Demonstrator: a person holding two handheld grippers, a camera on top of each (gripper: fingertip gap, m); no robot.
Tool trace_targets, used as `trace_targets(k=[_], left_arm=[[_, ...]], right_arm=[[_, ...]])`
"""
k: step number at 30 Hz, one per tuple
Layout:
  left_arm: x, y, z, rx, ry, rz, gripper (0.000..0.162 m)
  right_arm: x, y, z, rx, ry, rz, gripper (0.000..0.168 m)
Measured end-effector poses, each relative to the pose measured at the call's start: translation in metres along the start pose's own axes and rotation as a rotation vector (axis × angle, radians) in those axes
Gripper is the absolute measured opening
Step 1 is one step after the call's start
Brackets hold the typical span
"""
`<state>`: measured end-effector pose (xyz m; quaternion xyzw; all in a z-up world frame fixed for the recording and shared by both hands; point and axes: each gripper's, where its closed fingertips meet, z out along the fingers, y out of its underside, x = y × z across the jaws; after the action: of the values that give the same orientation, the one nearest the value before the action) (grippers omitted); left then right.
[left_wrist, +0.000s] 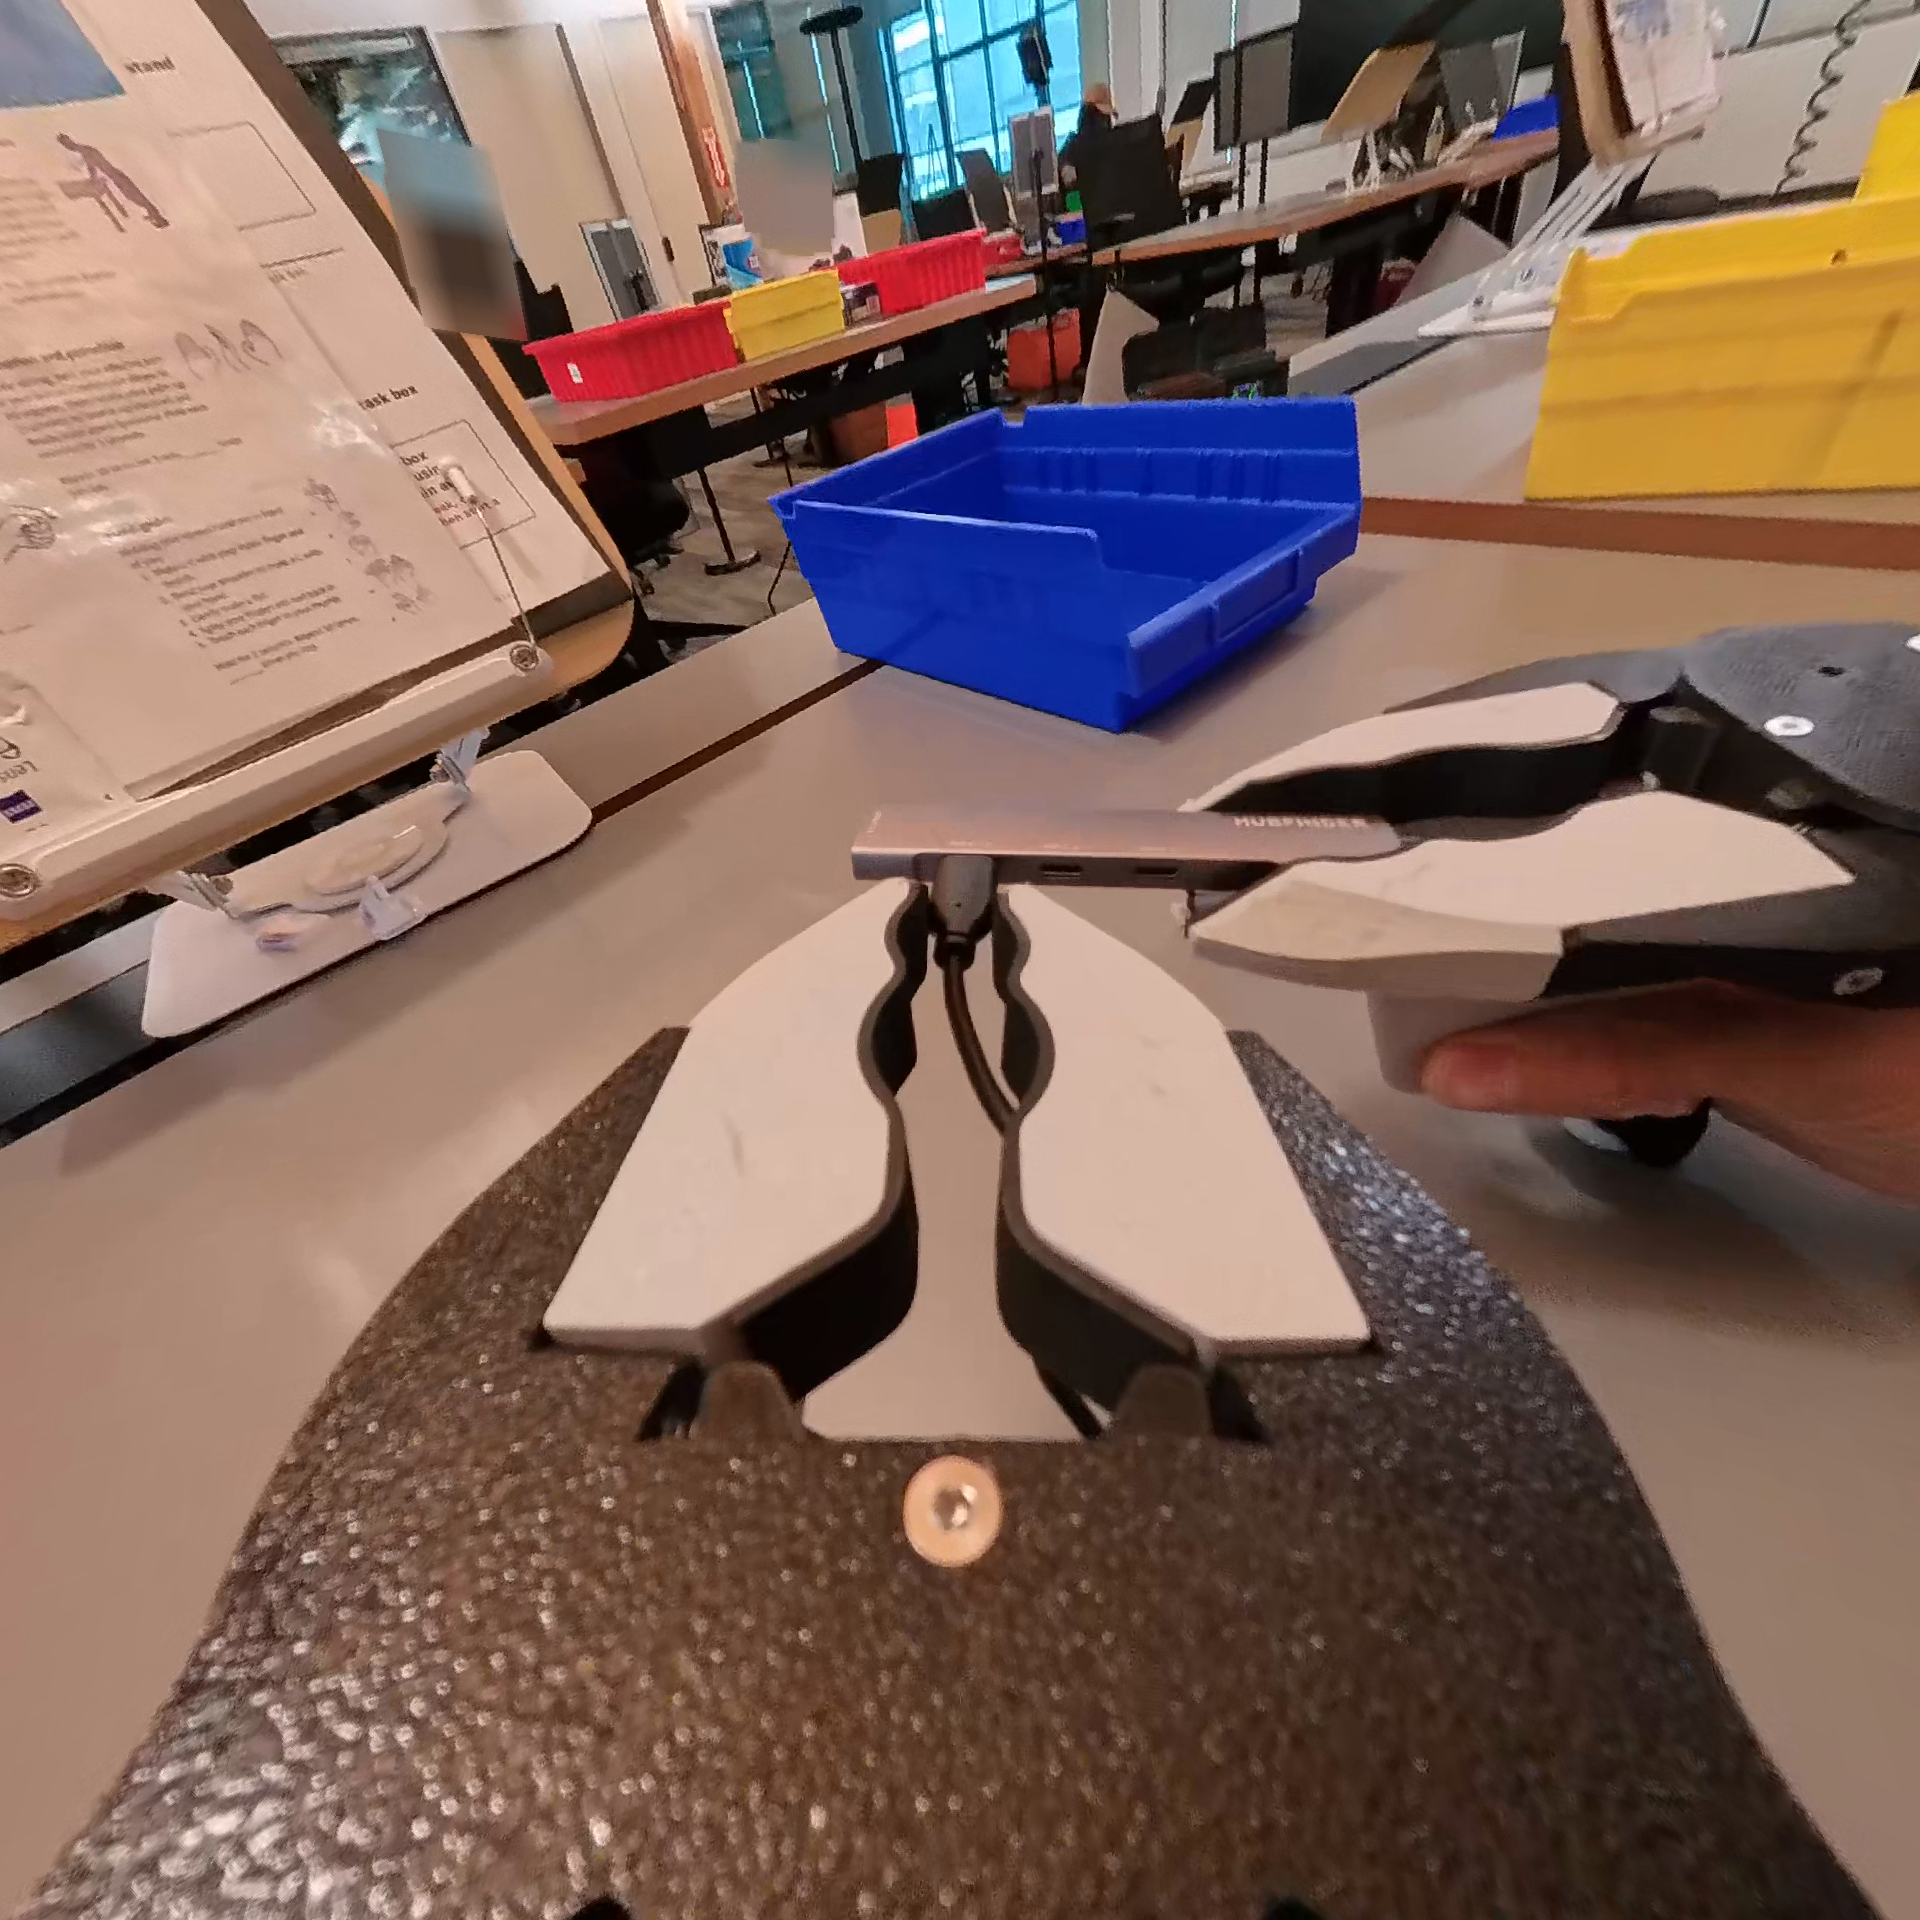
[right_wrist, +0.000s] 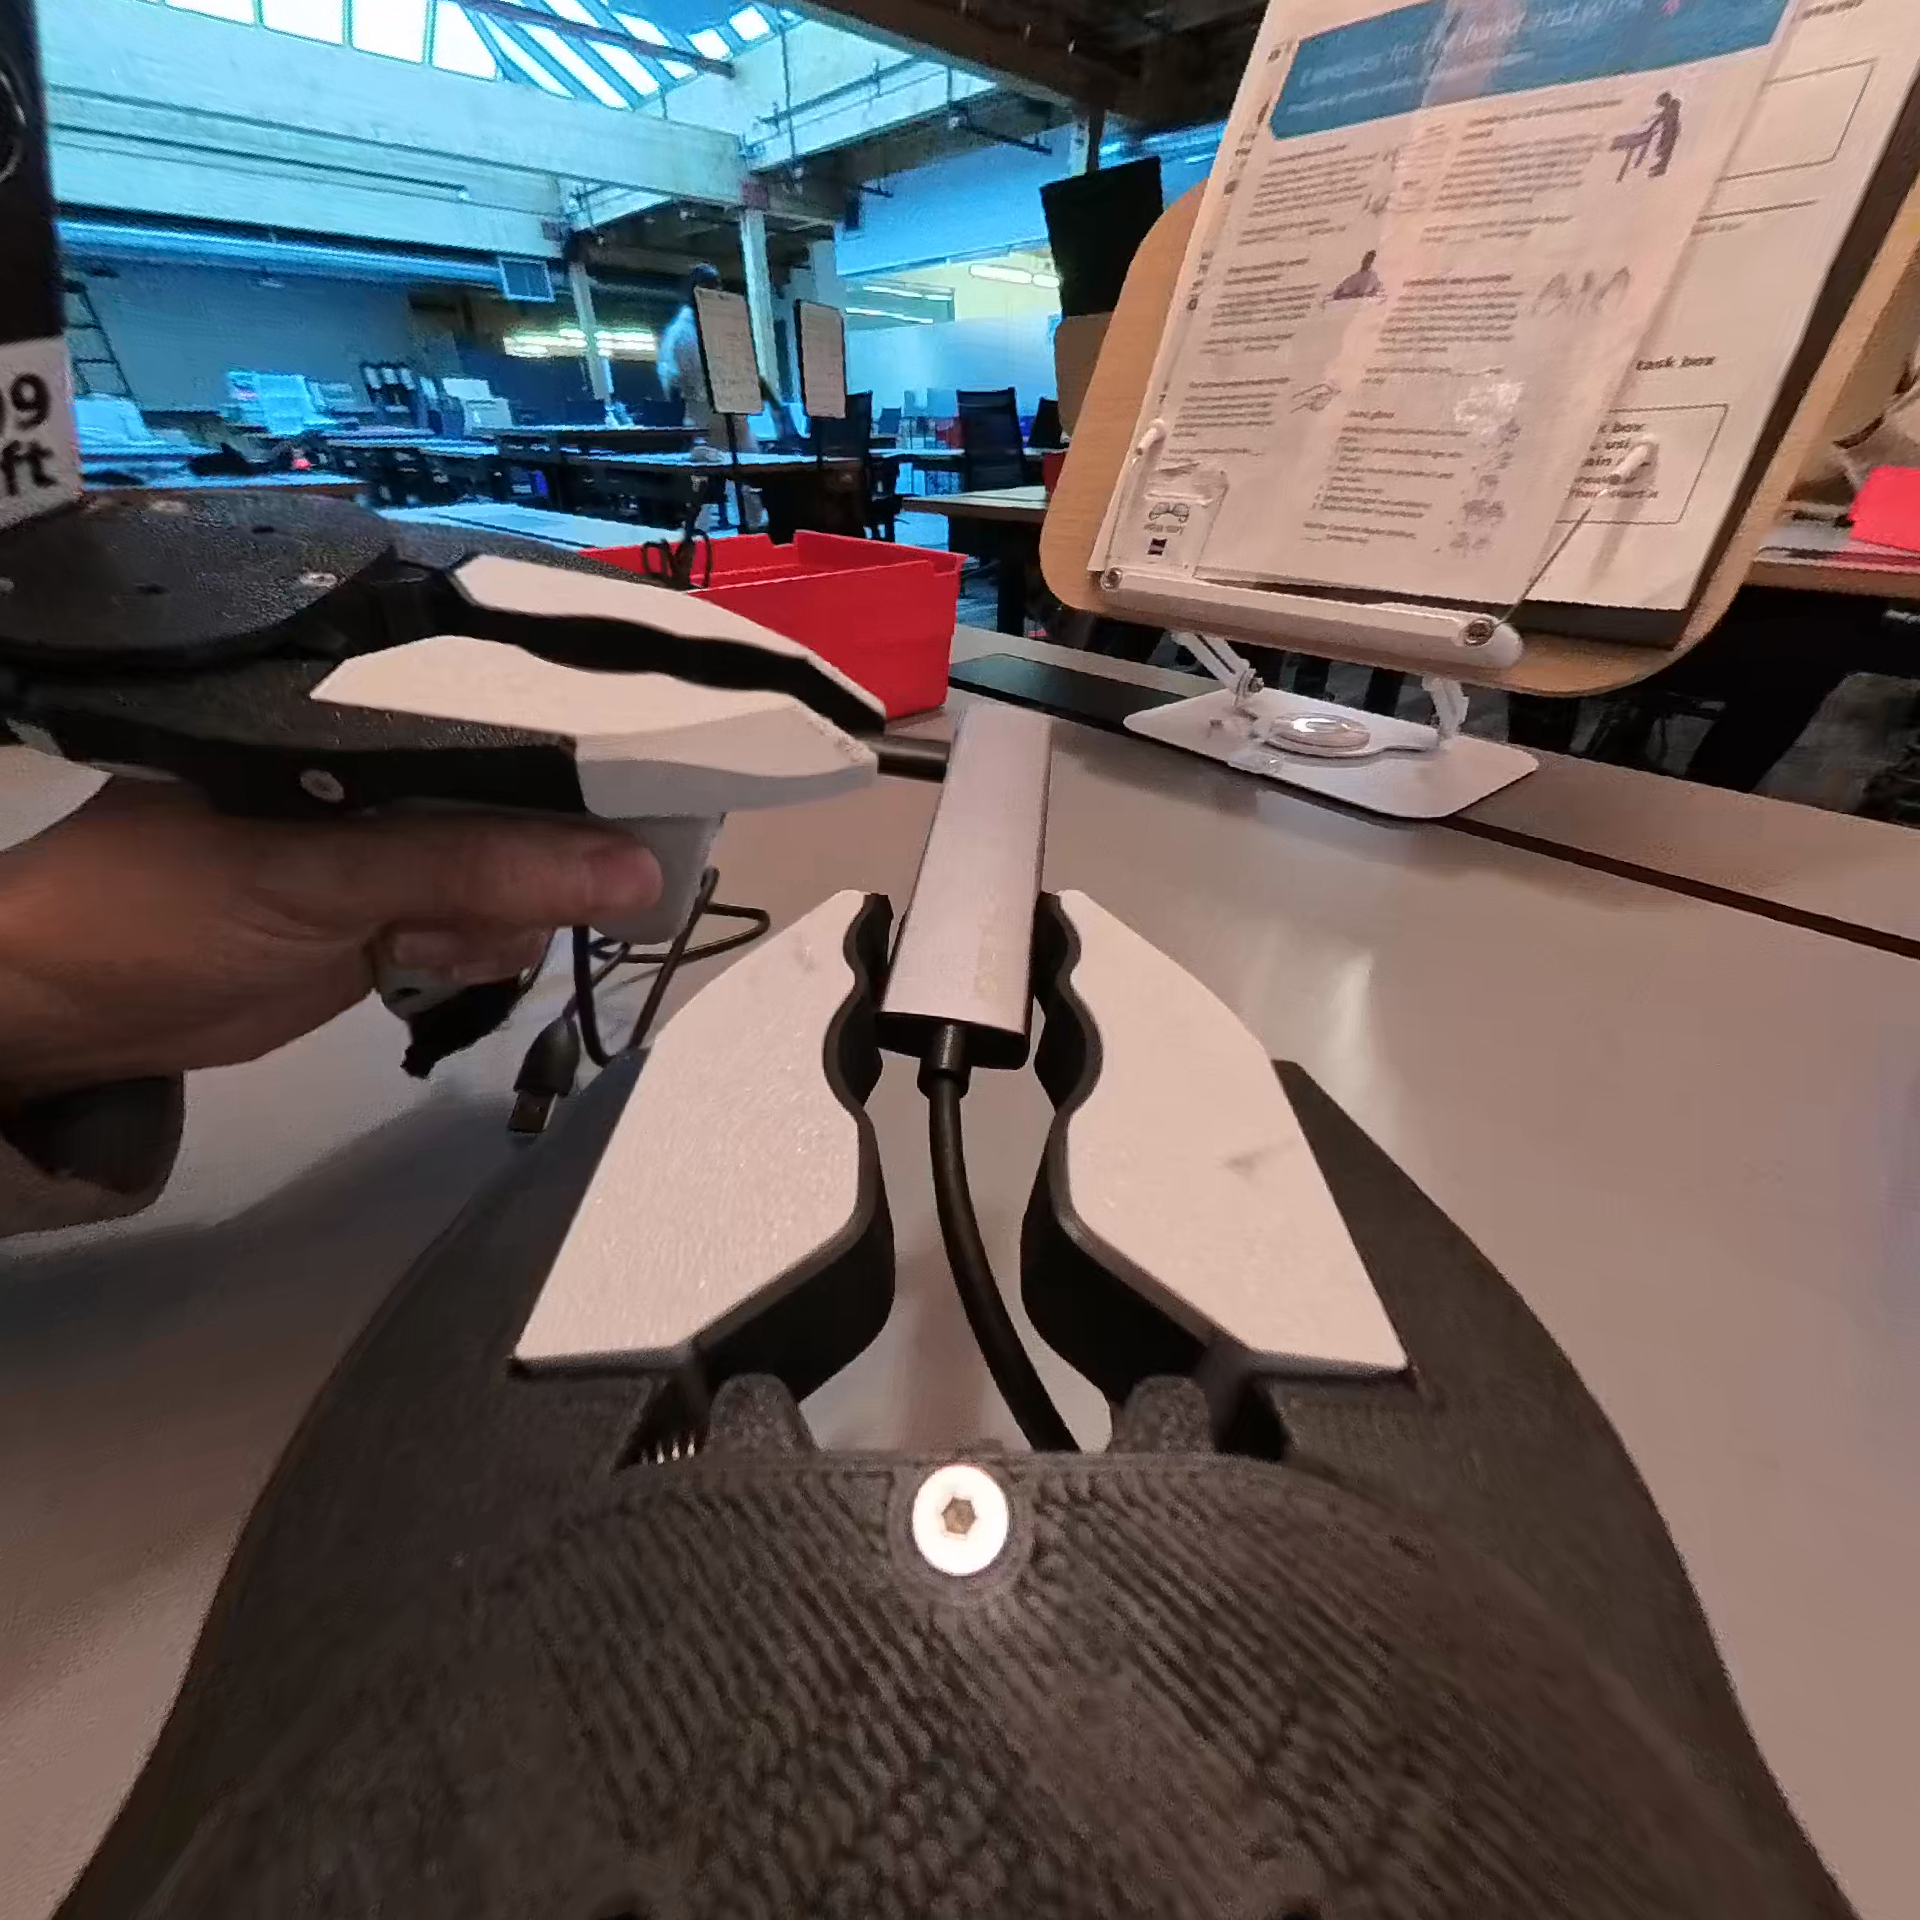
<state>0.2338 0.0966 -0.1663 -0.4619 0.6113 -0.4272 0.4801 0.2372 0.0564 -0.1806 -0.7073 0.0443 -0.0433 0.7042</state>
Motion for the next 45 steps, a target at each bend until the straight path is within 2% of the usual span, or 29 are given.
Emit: trace_targets(k=[7,8,9,12,14,18,25,30,33,36,38,41,43,45], left_arm=[[0.0,-0.002,0.0,0.013,0.019,0.002,0.011],[0.007,-0.005,-0.001,0.021,0.064,0.012,0.0],[0.01,-0.003,0.002,0.003,0.071,0.026,0.0],[-0.01,-0.012,-0.002,0.011,-0.093,0.16,0.0],[-0.014,-0.041,-0.018,0.125,-0.121,0.195,0.0],[-0.023,-0.056,-0.024,0.138,-0.08,0.142,0.015],[-0.009,-0.019,-0.022,0.072,0.067,-0.042,0.025],[-0.018,0.004,-0.039,0.021,0.062,-0.075,0.034],[-0.057,0.011,-0.067,0.002,-0.022,-0.116,0.034],[-0.129,0.025,-0.11,-0.1,-0.2,-0.119,0.034],[-0.181,0.042,-0.142,-0.208,-0.32,-0.158,0.034],[-0.246,0.085,-0.18,-0.448,-0.436,-0.273,0.036],[-0.275,0.107,-0.191,-0.551,-0.453,-0.373,0.043],[-0.3,0.12,-0.189,-0.579,-0.464,-0.48,0.045]], right_arm=[[-0.001,0.001,0.001,-0.006,-0.004,-0.002,0.029],[-0.005,0.0,0.001,-0.004,-0.03,-0.007,0.028],[-0.033,0.002,0.005,-0.012,-0.172,-0.023,0.028],[-0.028,0.001,0.01,-0.025,0.031,-0.188,0.026],[-0.018,-0.002,0.007,-0.029,0.06,-0.15,0.025],[0.018,-0.001,-0.002,0.005,0.152,-0.055,0.025],[0.024,-0.003,-0.007,0.018,0.206,-0.132,0.025],[0.02,-0.003,-0.006,0.015,0.213,-0.187,0.025],[0.028,-0.006,-0.01,0.043,0.212,-0.103,0.025],[0.038,-0.008,-0.014,0.071,0.197,0.006,0.025],[0.043,-0.008,-0.015,0.081,0.196,0.053,0.024],[0.043,-0.007,-0.014,0.075,0.18,0.068,0.024],[0.043,-0.007,-0.013,0.067,0.172,0.072,0.024],[0.044,-0.007,-0.013,0.069,0.174,0.081,0.025]])
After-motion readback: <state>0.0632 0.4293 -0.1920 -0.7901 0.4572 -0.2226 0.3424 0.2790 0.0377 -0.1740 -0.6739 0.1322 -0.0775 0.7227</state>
